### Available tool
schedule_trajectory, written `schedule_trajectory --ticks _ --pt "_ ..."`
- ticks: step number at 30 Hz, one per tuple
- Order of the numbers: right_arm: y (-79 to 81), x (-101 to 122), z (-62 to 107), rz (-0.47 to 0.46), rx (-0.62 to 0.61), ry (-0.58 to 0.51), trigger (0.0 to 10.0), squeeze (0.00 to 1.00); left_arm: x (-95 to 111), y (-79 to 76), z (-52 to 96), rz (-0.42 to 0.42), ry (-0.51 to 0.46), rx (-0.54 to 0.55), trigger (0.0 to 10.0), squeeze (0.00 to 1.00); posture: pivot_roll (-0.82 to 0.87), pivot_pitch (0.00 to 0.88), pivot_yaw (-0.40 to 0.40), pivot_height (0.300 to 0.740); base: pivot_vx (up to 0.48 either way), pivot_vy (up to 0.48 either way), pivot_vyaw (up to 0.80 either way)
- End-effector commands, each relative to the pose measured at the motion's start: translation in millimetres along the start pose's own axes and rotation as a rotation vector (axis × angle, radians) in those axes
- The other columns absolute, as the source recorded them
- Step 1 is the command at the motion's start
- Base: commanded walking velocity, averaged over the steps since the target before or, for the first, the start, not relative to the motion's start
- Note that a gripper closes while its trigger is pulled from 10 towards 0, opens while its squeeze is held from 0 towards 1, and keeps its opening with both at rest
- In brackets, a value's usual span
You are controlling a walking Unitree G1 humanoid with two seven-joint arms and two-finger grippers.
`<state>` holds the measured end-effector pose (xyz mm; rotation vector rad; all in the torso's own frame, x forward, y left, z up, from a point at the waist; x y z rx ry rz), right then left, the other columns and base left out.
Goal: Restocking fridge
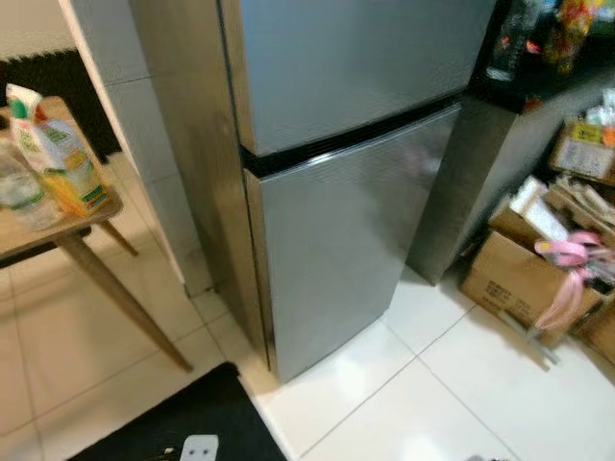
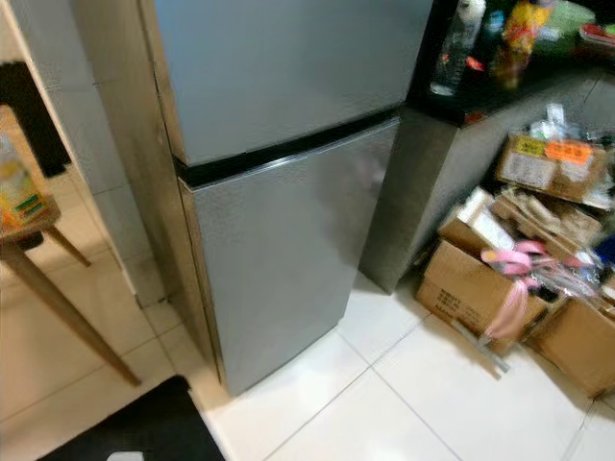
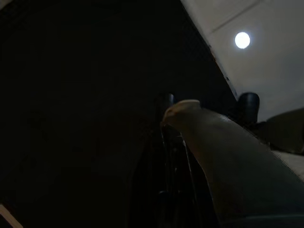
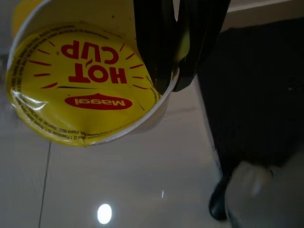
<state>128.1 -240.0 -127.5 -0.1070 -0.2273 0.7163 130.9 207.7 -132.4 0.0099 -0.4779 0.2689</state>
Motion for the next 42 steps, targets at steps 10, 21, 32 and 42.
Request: schedule_trajectory --ticks 10,21,32,42 --pt "1.8 5.0 -0.6 0.006 0.012 -0.019 10.0 0.00 -6.1 4.9 1.5 -0.003 0.011 0.019 10.0 0.00 -0.07 0.001 -0.047 0.740 0.000 0.000 0.80" --pt "1.3 4.0 -0.6 0.025 -0.002 -0.013 10.0 0.00 -3.0 4.1 1.0 -0.051 -0.003 0.030 10.0 0.00 -0.07 0.000 -0.047 0.740 0.000 0.000 0.80" --pt "-1.6 2.2 -0.5 0.019 -0.032 0.004 10.0 0.00 -5.1 3.4 0.9 -0.041 0.016 0.019 10.0 0.00 -0.07 0.000 -0.046 0.740 0.000 0.000 0.00" --pt "0.2 2.7 -0.9 0.018 -0.029 0.002 10.0 0.00 -6.9 2.1 0.9 -0.035 0.029 0.010 10.0 0.00 -0.07 0.000 -0.046 0.740 0.000 -0.288 0.00"
Point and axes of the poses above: a point about 5 cm out from each wrist's last joint towards the gripper, its own z axis pointing back from the gripper into the wrist, its own x axis along the axis of the wrist's last joint, y = z × x, the point moved 3 cm from there along -z, pointing out of the wrist towards the gripper, and after that the axes turned 13 degrees about z, right-handed, at the moved point
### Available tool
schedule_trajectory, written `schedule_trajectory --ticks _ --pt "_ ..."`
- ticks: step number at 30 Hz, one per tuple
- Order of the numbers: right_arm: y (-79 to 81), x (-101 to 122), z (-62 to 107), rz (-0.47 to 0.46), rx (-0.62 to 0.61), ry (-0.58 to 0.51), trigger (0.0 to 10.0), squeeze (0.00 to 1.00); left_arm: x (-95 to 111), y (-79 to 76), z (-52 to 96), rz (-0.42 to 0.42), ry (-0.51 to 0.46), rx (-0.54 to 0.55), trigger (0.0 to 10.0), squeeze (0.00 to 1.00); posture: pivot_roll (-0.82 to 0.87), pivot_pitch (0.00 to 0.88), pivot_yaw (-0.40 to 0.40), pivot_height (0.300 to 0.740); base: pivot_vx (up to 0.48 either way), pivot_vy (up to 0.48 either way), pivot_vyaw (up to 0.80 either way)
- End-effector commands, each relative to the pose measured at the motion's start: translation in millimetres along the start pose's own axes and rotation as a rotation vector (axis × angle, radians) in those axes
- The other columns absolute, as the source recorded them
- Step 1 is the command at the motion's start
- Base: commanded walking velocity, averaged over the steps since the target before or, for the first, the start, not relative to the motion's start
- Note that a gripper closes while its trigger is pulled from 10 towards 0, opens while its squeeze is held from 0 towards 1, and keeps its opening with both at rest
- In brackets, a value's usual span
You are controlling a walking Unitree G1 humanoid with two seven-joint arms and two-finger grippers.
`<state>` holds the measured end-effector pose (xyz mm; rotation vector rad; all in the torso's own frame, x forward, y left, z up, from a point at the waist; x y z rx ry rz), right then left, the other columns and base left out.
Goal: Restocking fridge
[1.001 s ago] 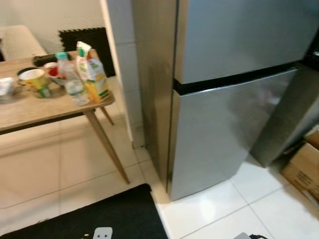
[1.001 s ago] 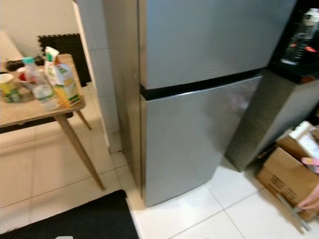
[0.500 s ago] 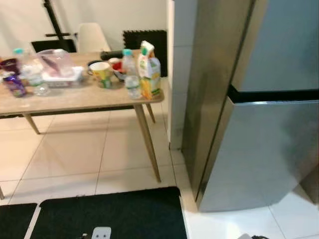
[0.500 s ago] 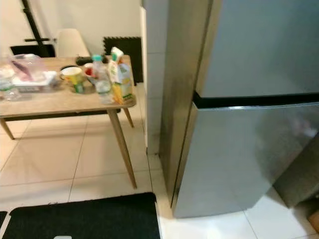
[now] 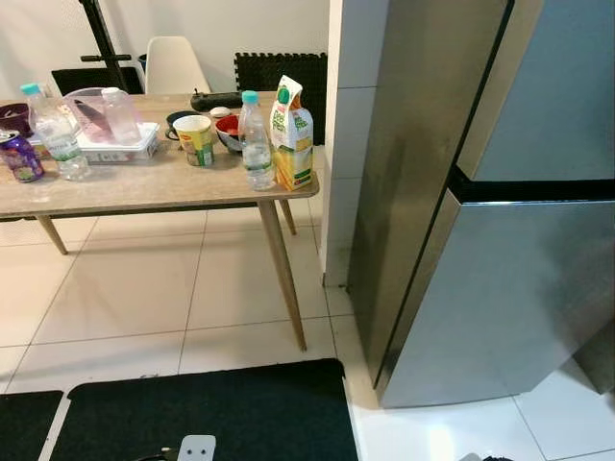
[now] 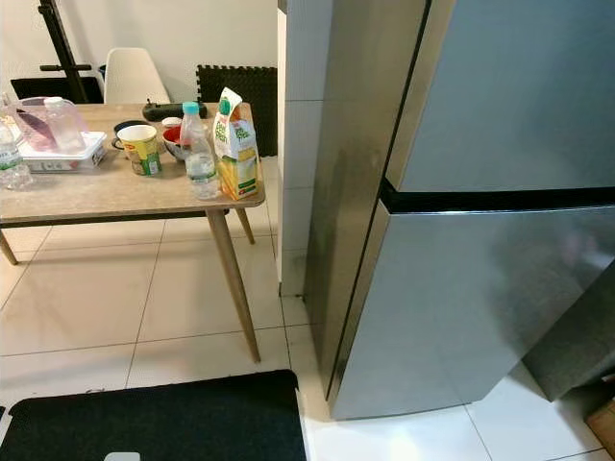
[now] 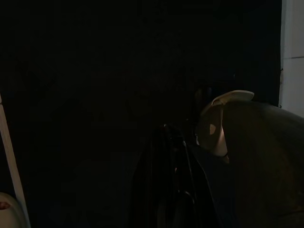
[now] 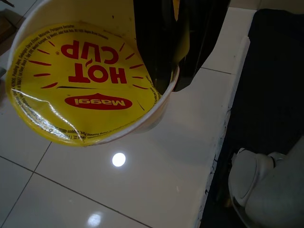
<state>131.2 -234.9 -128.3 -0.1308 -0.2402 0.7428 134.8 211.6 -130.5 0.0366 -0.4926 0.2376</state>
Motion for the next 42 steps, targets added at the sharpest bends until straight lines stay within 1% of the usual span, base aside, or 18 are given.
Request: schedule_trajectory --ticks 1,6,13,22,24,29,33,36,38,41,42 --pt "-1.6 -2.9 0.5 -0.011 -0.005 0.008 10.0 0.00 -12.1 -0.9 1.4 0.001 0.047 -0.007 10.0 0.00 -0.07 0.000 -0.046 0.740 0.000 -0.480 0.00" --pt "-1.6 -2.5 0.5 -0.010 -0.003 0.007 10.0 0.00 -11.7 -0.7 1.5 0.001 0.043 -0.004 10.0 0.00 -0.07 0.002 -0.049 0.740 0.000 -0.447 0.00" --pt "-1.6 -3.2 0.6 -0.007 0.000 0.009 10.0 0.00 -9.9 1.6 1.4 0.021 0.030 0.016 10.0 0.00 -0.07 0.002 -0.050 0.740 0.000 0.000 0.00" --pt "-2.6 -2.4 0.7 -0.002 -0.001 0.008 10.0 0.00 -4.7 0.2 0.7 0.051 0.012 0.000 10.0 0.00 -0.07 0.000 -0.049 0.740 0.000 0.000 0.00" --pt "-2.8 -2.2 0.7 -0.003 -0.001 0.007 10.0 0.00 -4.8 -0.6 0.5 0.035 0.017 -0.008 10.0 0.00 -0.07 0.000 -0.049 0.740 0.000 0.000 0.00" --pt "-2.8 -2.0 0.7 -0.005 -0.002 0.006 10.0 0.00 -6.0 -2.6 0.5 0.021 0.028 -0.027 10.0 0.00 -0.07 0.000 -0.047 0.740 0.000 -0.469 0.00" --pt "-1.9 -2.5 0.6 -0.008 0.000 0.008 10.0 0.00 -7.5 -1.5 0.8 0.040 0.030 -0.017 10.0 0.00 -0.07 0.000 -0.047 0.740 0.000 -0.467 0.00" --pt "-1.4 -3.3 0.5 -0.011 -0.001 0.011 10.0 0.00 -4.6 -1.9 0.6 0.066 0.011 -0.016 10.0 0.00 -0.07 0.001 -0.046 0.740 0.000 0.000 0.00" --pt "-1.4 -3.3 0.5 -0.011 -0.001 0.011 10.0 0.00 -4.6 -1.9 0.6 0.066 0.011 -0.016 10.0 0.00 -0.07 0.001 -0.046 0.740 0.000 0.000 0.00" --pt "-1.1 -4.7 0.6 -0.001 0.001 0.022 10.0 0.00 4.5 -0.5 -0.4 0.101 -0.024 -0.012 10.0 0.00 -0.07 0.001 -0.046 0.740 0.000 0.000 0.00" --pt "-1.1 -4.7 0.6 -0.001 0.001 0.022 10.0 0.00 4.5 -0.5 -0.4 0.101 -0.024 -0.012 10.0 0.00 -0.07 0.001 -0.046 0.740 0.000 0.000 0.00"
Point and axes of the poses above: a point about 5 cm out from each wrist's last joint towards the gripper, its own z axis pointing back from the gripper into the wrist, its own x axis along the axis of the wrist's last joint, y = z × x, the point moved 3 cm from there along -z, pointing out of the wrist towards the gripper, and after that the axes turned 13 degrees about z, right-handed, at the moved point
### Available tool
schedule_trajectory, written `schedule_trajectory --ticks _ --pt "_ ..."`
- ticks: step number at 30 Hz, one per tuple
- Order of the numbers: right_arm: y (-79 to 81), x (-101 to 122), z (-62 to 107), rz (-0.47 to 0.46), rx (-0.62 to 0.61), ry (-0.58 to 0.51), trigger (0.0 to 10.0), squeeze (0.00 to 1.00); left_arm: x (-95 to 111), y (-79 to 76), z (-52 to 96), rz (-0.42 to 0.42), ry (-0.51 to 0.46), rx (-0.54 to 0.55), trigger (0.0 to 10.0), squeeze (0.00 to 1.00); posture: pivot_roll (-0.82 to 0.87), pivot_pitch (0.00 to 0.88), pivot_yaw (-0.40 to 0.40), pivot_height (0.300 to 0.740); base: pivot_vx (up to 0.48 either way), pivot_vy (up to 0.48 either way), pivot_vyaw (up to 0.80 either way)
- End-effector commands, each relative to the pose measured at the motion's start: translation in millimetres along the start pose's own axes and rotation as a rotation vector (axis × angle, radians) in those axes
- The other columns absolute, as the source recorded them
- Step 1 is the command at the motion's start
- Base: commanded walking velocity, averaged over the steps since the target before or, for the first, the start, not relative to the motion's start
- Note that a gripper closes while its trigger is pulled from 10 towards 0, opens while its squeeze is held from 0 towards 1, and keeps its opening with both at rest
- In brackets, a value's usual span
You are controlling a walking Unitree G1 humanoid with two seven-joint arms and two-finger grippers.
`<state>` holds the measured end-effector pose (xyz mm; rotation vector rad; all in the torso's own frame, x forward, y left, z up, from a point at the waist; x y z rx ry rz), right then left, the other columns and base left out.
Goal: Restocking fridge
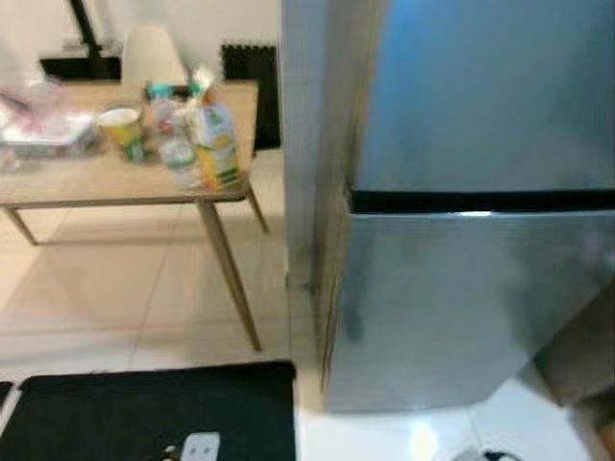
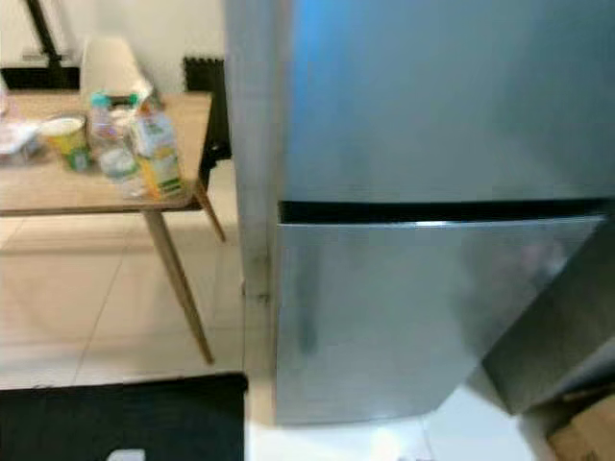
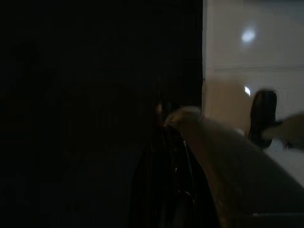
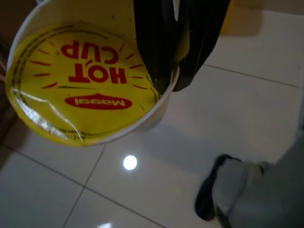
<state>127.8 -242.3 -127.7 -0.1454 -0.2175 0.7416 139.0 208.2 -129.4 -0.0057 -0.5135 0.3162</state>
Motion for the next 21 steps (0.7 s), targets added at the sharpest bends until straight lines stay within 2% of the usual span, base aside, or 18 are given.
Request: schedule_trajectory --ticks 1,6,14,15,17,18,19,20,21 --pt "2.3 2.1 -0.6 0.002 0.007 0.001 10.0 0.00 5.5 4.1 -0.1 0.022 -0.021 0.011 10.0 0.00 -0.07 0.001 -0.046 0.740 0.000 0.000 -0.80" --pt "1.8 3.0 -0.6 -0.005 0.003 -0.001 10.0 0.00 17.1 5.4 -1.3 0.036 -0.056 0.016 10.0 0.00 -0.07 0.001 -0.046 0.740 0.000 0.000 -0.80" --pt "1.0 4.9 -0.6 -0.013 -0.003 -0.013 10.0 0.00 33.6 8.6 -2.0 0.075 -0.116 0.037 10.0 0.00 -0.07 0.001 -0.046 0.740 0.000 0.000 0.00" --pt "1.6 4.9 -0.7 -0.013 -0.002 -0.013 10.0 0.00 47.9 13.2 -1.8 0.110 -0.168 0.053 10.0 0.00 -0.07 0.001 -0.043 0.740 0.000 0.000 0.00" --pt "1.6 4.9 -0.7 -0.013 -0.002 -0.013 10.0 0.00 47.9 13.2 -1.8 0.110 -0.168 0.053 10.0 0.00 -0.07 0.001 -0.043 0.740 0.000 0.000 0.00" --pt "1.8 4.8 -0.8 -0.014 -0.002 -0.013 10.0 0.00 58.3 15.5 -1.4 0.143 -0.204 0.055 10.0 0.00 -0.07 0.001 -0.043 0.740 0.000 0.000 0.00" --pt "1.8 4.8 -0.8 -0.014 -0.002 -0.013 10.0 0.00 58.3 15.5 -1.4 0.143 -0.204 0.055 10.0 0.00 -0.07 0.001 -0.043 0.740 0.000 0.000 0.00" --pt "1.9 4.6 -0.7 -0.014 -0.002 -0.013 10.0 0.00 72.0 18.0 -0.6 0.180 -0.251 0.052 10.0 1.00 -0.07 0.002 -0.044 0.740 0.000 0.000 0.00" --pt "1.8 4.2 -0.7 -0.014 -0.002 -0.012 10.0 0.00 97.4 21.1 1.8 0.221 -0.334 0.040 10.0 1.00 -0.07 0.004 -0.045 0.740 0.000 0.000 0.00"
Point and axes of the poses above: a point about 5 cm out from each wrist's last joint towards the gripper, its own z axis pointing back from the gripper into the wrist, its own x axis along the axis of the wrist's last joint, y = z × x, the point moved 3 cm from there along -z, pointing out of the wrist towards the gripper, and after that the axes turned 13 degrees about z, right-handed, at the moved point
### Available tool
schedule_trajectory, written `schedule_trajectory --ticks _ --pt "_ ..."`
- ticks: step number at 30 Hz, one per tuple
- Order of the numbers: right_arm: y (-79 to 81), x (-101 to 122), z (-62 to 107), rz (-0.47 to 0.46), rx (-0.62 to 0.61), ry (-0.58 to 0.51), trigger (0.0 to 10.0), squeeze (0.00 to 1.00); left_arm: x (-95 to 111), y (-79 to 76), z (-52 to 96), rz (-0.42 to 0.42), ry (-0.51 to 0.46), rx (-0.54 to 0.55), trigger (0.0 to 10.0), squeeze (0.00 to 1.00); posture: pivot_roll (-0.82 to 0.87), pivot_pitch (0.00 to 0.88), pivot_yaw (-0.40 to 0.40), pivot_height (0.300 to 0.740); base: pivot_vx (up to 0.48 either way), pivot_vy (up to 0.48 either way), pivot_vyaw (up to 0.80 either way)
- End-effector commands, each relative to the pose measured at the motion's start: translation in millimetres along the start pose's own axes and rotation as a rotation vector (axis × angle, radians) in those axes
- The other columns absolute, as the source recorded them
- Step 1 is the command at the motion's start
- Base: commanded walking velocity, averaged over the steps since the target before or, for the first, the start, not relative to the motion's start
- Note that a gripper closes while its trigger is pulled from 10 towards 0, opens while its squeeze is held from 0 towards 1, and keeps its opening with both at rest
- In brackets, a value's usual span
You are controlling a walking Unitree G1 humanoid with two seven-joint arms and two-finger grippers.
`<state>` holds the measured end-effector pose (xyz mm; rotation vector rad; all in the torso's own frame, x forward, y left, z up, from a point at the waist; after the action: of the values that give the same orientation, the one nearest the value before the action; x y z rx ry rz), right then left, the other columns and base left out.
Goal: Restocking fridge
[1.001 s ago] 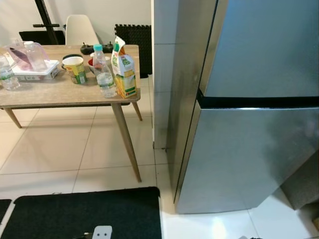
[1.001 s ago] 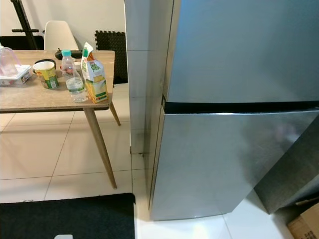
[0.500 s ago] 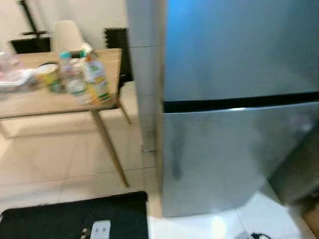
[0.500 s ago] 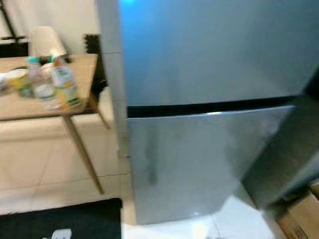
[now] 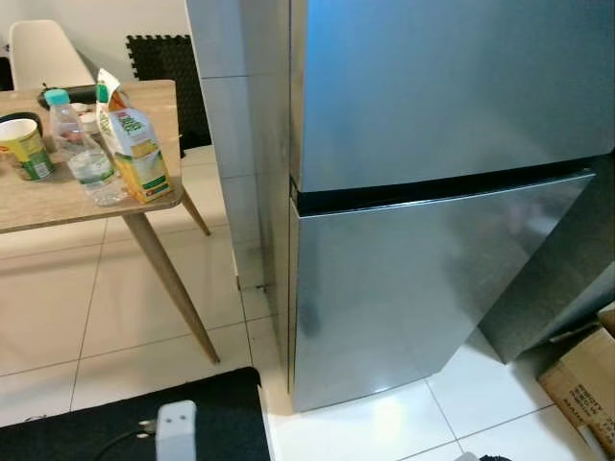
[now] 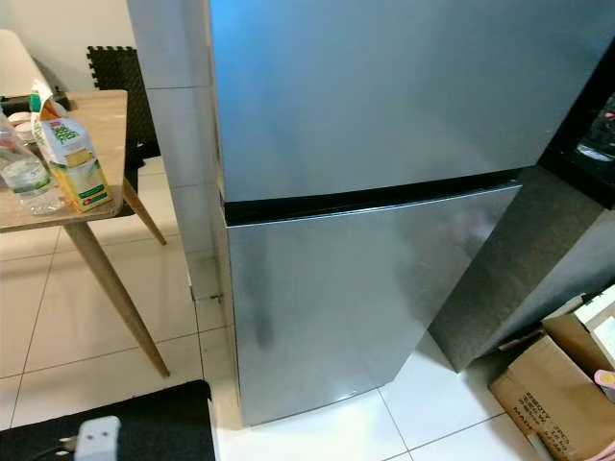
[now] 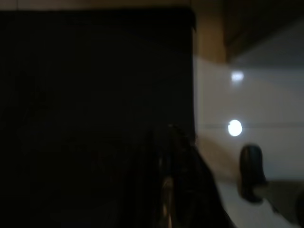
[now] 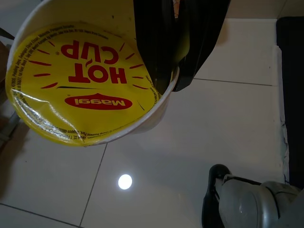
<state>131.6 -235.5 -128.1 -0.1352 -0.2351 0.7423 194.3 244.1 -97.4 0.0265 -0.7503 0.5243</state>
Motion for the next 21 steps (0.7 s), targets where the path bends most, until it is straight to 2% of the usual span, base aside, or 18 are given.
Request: schedule_trajectory --ticks 1,4,5,7,8,9,10,12,13,15,16,17,19,20,21 --pt "-0.8 -3.1 0.4 -0.013 -0.005 0.007 10.0 0.00 26.4 0.9 -3.3 0.028 -0.088 -0.010 10.0 1.00 -0.07 0.004 -0.045 0.740 0.000 0.000 0.00" --pt "-0.7 -3.9 0.4 -0.012 -0.006 0.008 10.0 0.00 85.9 -4.0 -6.3 0.098 -0.269 -0.061 10.0 1.00 -0.07 0.006 -0.045 0.740 0.000 0.000 0.00" --pt "-0.6 -4.0 0.4 -0.012 -0.006 0.009 10.0 0.00 96.3 -4.7 -6.0 0.106 -0.299 -0.071 10.0 1.00 -0.07 0.006 -0.045 0.740 0.000 0.000 0.00" --pt "-0.1 -4.4 0.4 -0.011 -0.006 0.010 10.0 0.00 130.8 -10.8 -3.0 0.132 -0.396 -0.138 10.0 1.00 -0.07 0.009 -0.044 0.740 0.000 0.000 0.00" --pt "-0.1 -4.4 0.4 -0.011 -0.006 0.010 10.0 0.00 130.8 -10.8 -3.0 0.132 -0.396 -0.138 10.0 1.00 -0.07 0.009 -0.044 0.740 0.000 0.000 0.00" --pt "0.6 -4.8 0.3 -0.009 -0.005 0.011 10.0 0.00 163.3 -19.8 2.8 0.143 -0.487 -0.228 10.0 1.00 -0.07 0.009 -0.044 0.740 0.000 0.000 0.00" --pt "0.6 -4.8 0.3 -0.009 -0.005 0.011 10.0 0.00 163.3 -19.8 2.8 0.143 -0.487 -0.228 10.0 1.00 -0.07 0.009 -0.044 0.740 0.000 0.000 0.00" --pt "1.3 -5.0 0.2 -0.008 -0.004 0.012 10.0 0.00 186.7 -29.3 9.2 0.141 -0.546 -0.320 10.0 1.00 -0.07 0.009 -0.044 0.740 0.000 0.000 0.00" --pt "1.3 -5.0 0.2 -0.008 -0.004 0.012 10.0 0.00 186.7 -29.3 9.2 0.141 -0.546 -0.320 10.0 1.00 -0.07 0.009 -0.044 0.740 0.000 0.000 0.00" --pt "2.1 -5.2 0.1 -0.008 -0.003 0.013 10.0 0.00 211.1 -44.2 19.2 0.119 -0.600 -0.464 10.0 1.00 -0.07 0.015 -0.044 0.740 0.000 0.000 0.00" --pt "2.1 -5.2 0.1 -0.008 -0.003 0.013 10.0 0.00 211.1 -44.2 19.2 0.119 -0.600 -0.464 10.0 1.00 -0.07 0.015 -0.044 0.740 0.000 0.000 0.00" --pt "2.3 -5.2 0.0 -0.007 -0.002 0.013 10.0 0.00 217.6 -48.9 22.7 0.108 -0.614 -0.509 10.0 1.00 -0.07 0.015 -0.044 0.740 0.000 0.000 0.00" --pt "-6.5 -5.0 1.1 -0.011 -0.054 0.011 10.0 0.00 233.7 -75.0 39.8 -0.016 -0.616 -0.756 10.0 1.00 -0.07 0.014 -0.041 0.740 0.000 0.000 0.00" --pt "-19.6 -0.4 2.9 -0.014 -0.121 -0.011 10.0 0.00 236.7 -87.0 48.9 -0.101 -0.593 -0.874 10.0 1.00 -0.07 0.014 -0.040 0.740 0.000 0.000 0.00" --pt "-28.7 3.0 4.5 -0.016 -0.168 -0.027 10.0 0.00 237.4 -94.1 54.8 -0.157 -0.574 -0.947 10.0 1.00 -0.07 0.014 -0.040 0.740 0.000 0.000 0.00"
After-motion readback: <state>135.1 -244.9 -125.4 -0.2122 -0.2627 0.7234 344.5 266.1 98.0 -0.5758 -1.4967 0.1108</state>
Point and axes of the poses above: a point about 5 cm out from each wrist's last joint towards the gripper, its own z axis pointing back from the gripper into the wrist, its own x axis along the axis of the wrist's last joint, y = z × x, the point moved 3 cm from there along -z, pointing out of the wrist towards the gripper, and after that the axes turned 13 degrees about z, right-handed, at the moved point
